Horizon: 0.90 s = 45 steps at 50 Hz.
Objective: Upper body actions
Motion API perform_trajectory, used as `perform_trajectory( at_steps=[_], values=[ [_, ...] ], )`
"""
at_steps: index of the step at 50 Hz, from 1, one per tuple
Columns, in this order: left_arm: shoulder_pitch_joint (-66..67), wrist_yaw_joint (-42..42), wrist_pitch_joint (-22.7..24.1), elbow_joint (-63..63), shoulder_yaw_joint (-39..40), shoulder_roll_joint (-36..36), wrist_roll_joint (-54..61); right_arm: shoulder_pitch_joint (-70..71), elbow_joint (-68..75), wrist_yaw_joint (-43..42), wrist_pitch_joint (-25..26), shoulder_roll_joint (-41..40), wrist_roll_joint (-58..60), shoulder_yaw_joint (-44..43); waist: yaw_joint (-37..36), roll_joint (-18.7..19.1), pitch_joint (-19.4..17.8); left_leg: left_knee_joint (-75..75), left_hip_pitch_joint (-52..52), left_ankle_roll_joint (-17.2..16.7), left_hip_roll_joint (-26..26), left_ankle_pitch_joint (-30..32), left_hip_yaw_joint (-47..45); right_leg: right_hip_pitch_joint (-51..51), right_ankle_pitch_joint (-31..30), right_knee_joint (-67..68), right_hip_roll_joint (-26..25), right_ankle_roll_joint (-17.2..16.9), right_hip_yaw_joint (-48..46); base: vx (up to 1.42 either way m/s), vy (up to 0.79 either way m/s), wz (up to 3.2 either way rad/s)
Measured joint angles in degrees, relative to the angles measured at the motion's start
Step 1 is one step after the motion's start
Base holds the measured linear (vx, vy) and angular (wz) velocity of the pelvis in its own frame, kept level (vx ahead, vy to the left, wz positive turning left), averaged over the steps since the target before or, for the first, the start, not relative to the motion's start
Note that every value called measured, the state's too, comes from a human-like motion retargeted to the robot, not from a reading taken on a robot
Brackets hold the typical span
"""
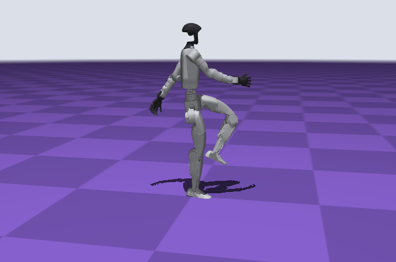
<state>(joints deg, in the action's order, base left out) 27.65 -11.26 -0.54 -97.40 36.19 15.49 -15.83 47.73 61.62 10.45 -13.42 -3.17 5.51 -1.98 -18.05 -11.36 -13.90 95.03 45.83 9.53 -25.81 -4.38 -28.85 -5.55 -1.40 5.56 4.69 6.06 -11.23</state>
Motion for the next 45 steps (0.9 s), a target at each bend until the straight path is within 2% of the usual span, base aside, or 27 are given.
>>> perform_trajectory(
  at_steps=[2,4,7,8,10,11,12,13,14,15,17,19,20,22,25,28,30,32,33,35,38,39,40,42,43,44,45],
  values=[
    [-3.9,-0.5,1.1,1.9,-2.1,-0.6,0.2,-4.6,2.2,-0.7,-0.7,0.1,1.9,1.0,1.7,-0.4,3.0,-13.3,-11.3,-1.1,5.7,1.3,-1.8,-0.5,0.6,-0.9,1.1,-1.4,-1.5,0.12,0.20,0.85],
    [-7.8,1.2,2.2,3.7,-4.9,-1.3,1.2,-10.0,4.5,-0.6,-0.6,0.2,4.4,1.6,3.6,-0.6,5.8,-30.3,-21.7,-2.5,13.8,3.4,-1.7,-1.1,1.7,-1.0,2.0,-3.1,-3.0,0.15,0.24,0.81],
    [-15.9,8.4,4.2,5.1,-11.6,-3.0,3.4,-22.7,7.6,1.5,-0.6,1.7,9.8,1.1,9.4,2.6,12.1,-64.8,-39.1,-5.3,26.8,7.3,7.4,-1.5,4.4,0.7,-0.3,-5.3,-8.7,0.45,0.31,1.55],
    [-18.7,11.0,4.7,5.2,-13.9,-3.7,4.0,-27.8,8.2,1.7,-0.6,2.5,11.5,1.4,11.3,4.6,14.2,-75.1,-44.3,-8.2,28.7,2.8,11.2,-1.0,5.4,2.3,-2.3,-5.6,-10.7,0.56,0.31,1.57],
    [-24.8,12.2,5.3,6.4,-18.6,-5.7,5.2,-37.7,10.8,-0.3,-0.2,4.4,15.7,1.1,15.2,7.4,17.0,-87.7,-52.1,-9.9,26.9,-7.0,5.5,1.2,3.6,8.4,-4.0,-6.5,-15.9,0.38,0.18,1.71],
    [-30.1,8.4,4.7,8.6,-21.4,-6.7,5.4,-40.6,13.4,-3.2,0.6,5.2,17.7,-0.8,18.3,8.9,16.5,-89.6,-51.5,-9.8,24.7,-7.5,5.5,5.2,-5.4,17.4,-1.9,-6.8,-20.2,-0.03,0.05,2.00],
    [-35.5,4.5,4.2,11.3,-24.0,-7.6,5.3,-42.9,15.7,-6.2,1.5,5.8,18.6,-2.6,20.5,9.8,14.1,-90.7,-51.2,-9.3,23.5,-7.5,7.5,9.4,-13.3,27.2,0.4,-6.8,-21.6,-0.33,-0.02,1.63],
    [-41.1,0.1,3.7,14.7,-26.0,-8.0,4.6,-43.7,17.6,-9.5,2.4,6.0,17.3,-4.2,21.1,9.7,8.1,-90.1,-51.6,-8.2,24.0,-6.7,13.4,14.3,-19.2,38.3,2.8,-6.3,-17.2,-0.41,-0.02,1.01],
    [-46.0,-2.8,4.0,18.3,-28.4,-8.1,3.9,-45.0,18.7,-11.9,2.4,6.2,15.2,-5.5,21.8,9.8,3.5,-90.1,-52.4,-7.6,24.0,-6.2,15.9,19.5,-20.2,47.7,3.3,-5.6,-13.5,-0.46,0.00,0.65],
    [-50.7,-5.0,4.6,21.8,-31.1,-8.1,3.3,-46.4,19.6,-13.7,1.9,6.6,12.7,-6.6,22.5,10.2,-0.3,-90.3,-53.5,-7.4,23.7,-5.8,16.7,24.8,-18.9,56.4,3.0,-4.8,-10.3,-0.48,0.07,0.11],
    [-59.8,-6.3,6.9,28.3,-33.4,-6.1,-0.1,-47.4,22.8,-15.3,0.1,8.1,10.0,-8.9,21.0,9.4,-6.2,-89.3,-53.1,-6.3,25.1,-5.9,14.9,35.4,-13.3,71.5,8.0,-2.3,-8.1,-0.57,0.16,-0.16],
    [-65.5,-2.4,7.9,36.9,-31.6,-3.4,-5.1,-47.8,28.4,-18.0,0.5,9.0,11.7,-11.1,26.0,9.1,-11.6,-88.1,-52.9,-4.4,25.9,-5.9,17.4,44.3,-10.4,82.2,13.1,0.6,-10.1,-0.49,0.24,1.03],
    [-67.2,1.6,8.1,40.7,-31.1,-2.4,-6.3,-48.2,31.8,-19.7,1.4,9.7,12.9,-11.3,29.2,9.0,-13.2,-88.2,-53.2,-3.7,25.8,-5.7,18.9,48.5,-9.0,85.5,13.7,1.3,-10.8,-0.12,0.18,0.98],
    [-67.0,9.0,11.6,44.2,-31.1,-3.9,-4.1,-52.2,35.8,-21.4,5.7,11.9,13.2,-11.9,31.3,11.0,-11.1,-89.2,-52.2,-3.5,24.2,-5.4,19.3,56.3,-7.3,86.7,10.9,2.1,-13.1,0.19,0.07,0.24],
    [-65.4,11.8,16.9,46.2,-31.3,-7.2,4.0,-59.1,35.8,-22.4,13.5,13.6,12.1,-14.7,31.1,13.7,-6.1,-90.1,-50.1,-3.5,22.5,-5.6,18.4,61.4,-7.0,83.8,8.2,2.9,-15.8,0.24,-0.02,-0.34],
    [-63.8,7.0,19.7,45.8,-32.2,-9.4,9.1,-61.7,35.8,-21.4,15.9,13.8,8.3,-17.9,28.5,12.1,-5.6,-91.0,-51.8,-3.6,24.0,-6.0,17.0,56.6,-6.7,81.4,9.6,2.8,-15.7,0.03,-0.04,-0.34],
    [-61.1,5.2,18.8,44.2,-32.7,-10.0,9.2,-62.6,35.8,-20.6,15.6,13.2,6.7,-19.4,27.9,12.0,-3.1,-91.8,-51.2,-4.5,23.7,-6.0,16.7,49.5,-7.8,76.9,9.3,1.9,-17.2,0.02,-0.10,-0.47],
    [-57.1,0.9,15.5,40.8,-32.0,-9.3,7.1,-61.6,35.8,-18.0,14.9,13.5,4.3,-20.3,24.3,11.0,-2.4,-92.5,-53.6,-4.6,25.0,-7.1,12.9,41.0,-10.2,70.5,6.4,-0.5,-14.0,0.03,0.06,-1.26],
    [-55.5,0.6,14.6,39.2,-31.6,-9.2,6.1,-61.2,35.8,-17.4,14.6,13.4,4.0,-20.2,23.4,10.9,-1.9,-93.0,-54.3,-4.9,25.2,-7.4,11.9,37.2,-10.7,67.3,5.6,-0.3,-14.1,0.01,0.04,-1.16],
    [-50.6,1.3,12.8,33.4,-29.4,-9.5,3.1,-59.5,35.8,-16.7,14.1,13.1,4.4,-19.1,21.1,10.7,0.0,-94.4,-56.2,-5.8,25.6,-8.2,9.1,26.4,-12.7,56.0,2.3,-0.8,-13.0,0.16,0.01,-1.02],
    [-41.5,3.4,10.6,21.7,-25.9,-10.6,0.1,-57.0,35.8,-16.5,13.6,12.4,7.1,-17.4,20.9,11.9,5.5,-94.4,-56.2,-6.8,25.6,-9.3,8.6,10.6,-18.3,31.5,-4.6,-3.5,-8.1,0.25,-0.04,-0.18],
    [-38.0,4.0,8.4,16.4,-23.6,-10.7,-1.4,-55.6,35.8,-15.8,13.7,12.2,8.0,-16.6,21.7,11.8,7.8,-92.6,-55.0,-7.2,26.0,-10.3,9.3,5.0,-11.8,22.1,-6.0,-6.0,-8.7,0.29,-0.02,0.58],
    [-33.9,4.7,5.5,10.2,-20.7,-10.8,-3.2,-53.9,35.8,-14.9,13.9,11.9,8.9,-15.7,22.9,11.5,10.4,-90.1,-53.5,-7.8,26.6,-11.6,10.1,-1.4,-1.0,11.7,-7.0,-9.0,-10.6,0.28,0.04,0.57],
    [-28.7,6.3,1.1,3.1,-17.3,-10.0,-4.7,-50.7,35.8,-12.6,14.0,11.3,8.2,-13.4,21.6,10.6,14.0,-82.7,-48.7,-8.9,26.8,-10.2,8.6,-4.0,5.6,4.8,-4.1,-7.5,-20.1,0.12,-0.05,-0.39],
    [-24.9,7.5,-1.6,0.8,-16.4,-9.3,-4.2,-47.9,35.8,-10.9,13.9,11.0,7.2,-11.9,18.2,9.3,15.8,-75.8,-44.6,-9.9,26.3,-4.9,5.4,-1.5,6.1,3.7,-2.8,-7.2,-15.1,-0.13,-0.17,-1.28],
    [-21.2,7.8,-2.6,0.0,-15.8,-7.9,-3.0,-43.6,35.3,-9.3,13.6,10.6,5.8,-10.3,15.8,7.8,14.4,-64.6,-38.3,-8.2,23.8,1.9,3.9,-0.1,6.4,3.9,-1.0,-7.7,-10.9,-0.34,-0.20,-1.21],
    [-17.6,7.6,-2.9,0.0,-15.4,-6.0,-1.5,-38.5,34.6,-7.8,13.2,10.0,4.3,-8.6,14.0,6.3,11.4,-51.4,-31.0,-5.1,20.3,9.5,3.3,0.6,6.4,4.8,1.0,-8.6,-7.2,-0.48,-0.20,-1.25]
  ],
)
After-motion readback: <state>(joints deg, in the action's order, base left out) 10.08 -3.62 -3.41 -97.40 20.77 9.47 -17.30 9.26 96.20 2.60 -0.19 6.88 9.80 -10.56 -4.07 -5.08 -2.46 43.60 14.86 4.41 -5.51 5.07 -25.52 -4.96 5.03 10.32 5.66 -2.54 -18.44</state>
